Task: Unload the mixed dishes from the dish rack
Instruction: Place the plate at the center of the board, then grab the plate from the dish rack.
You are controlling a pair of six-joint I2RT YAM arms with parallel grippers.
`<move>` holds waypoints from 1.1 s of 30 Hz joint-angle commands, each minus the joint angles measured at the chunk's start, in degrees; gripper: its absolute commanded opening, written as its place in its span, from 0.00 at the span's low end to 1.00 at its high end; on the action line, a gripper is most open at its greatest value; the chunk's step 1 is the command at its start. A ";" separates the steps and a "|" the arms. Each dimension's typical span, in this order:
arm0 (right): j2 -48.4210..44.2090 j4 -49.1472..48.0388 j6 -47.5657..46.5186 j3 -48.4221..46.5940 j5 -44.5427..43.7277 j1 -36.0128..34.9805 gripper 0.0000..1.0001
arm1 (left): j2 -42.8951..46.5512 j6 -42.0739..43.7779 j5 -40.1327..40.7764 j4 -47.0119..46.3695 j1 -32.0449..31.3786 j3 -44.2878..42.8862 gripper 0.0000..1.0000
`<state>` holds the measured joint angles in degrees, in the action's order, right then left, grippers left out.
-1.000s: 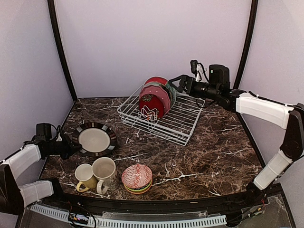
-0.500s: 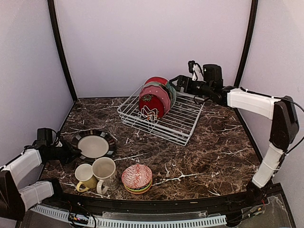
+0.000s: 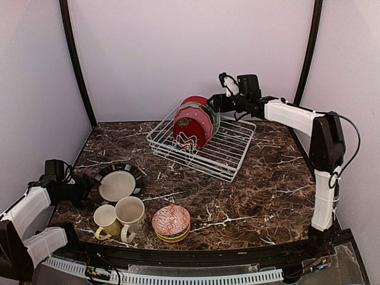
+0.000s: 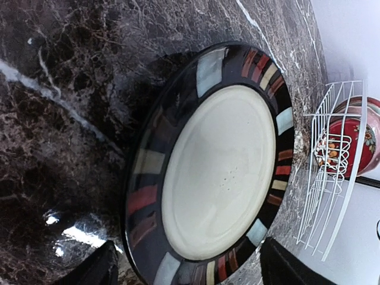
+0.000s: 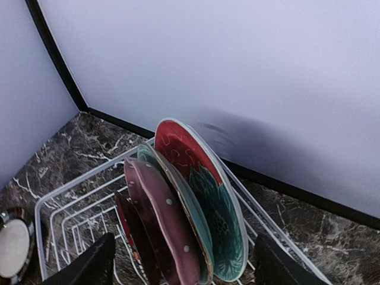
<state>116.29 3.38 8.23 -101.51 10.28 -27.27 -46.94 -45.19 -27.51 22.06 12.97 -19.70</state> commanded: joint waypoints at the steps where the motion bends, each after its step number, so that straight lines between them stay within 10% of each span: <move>1: 4.50 5.07 -4.78 -6.31 -0.44 0.88 0.69 | 1.08 -1.76 2.41 4.29 -0.03 -4.17 0.89; 9: 9.66 8.09 -6.86 -12.75 -0.19 2.48 0.46 | 1.07 -1.63 6.97 9.84 -0.24 -9.95 0.96; 33: 23.60 8.82 -10.89 -25.99 10.68 4.68 0.31 | -0.15 9.10 -3.92 -5.85 -16.05 -24.97 0.97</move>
<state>137.78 12.75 -1.48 -123.90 18.39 -22.35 -44.84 -38.98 -29.32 19.40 1.02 -42.26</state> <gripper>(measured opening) 0.350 0.974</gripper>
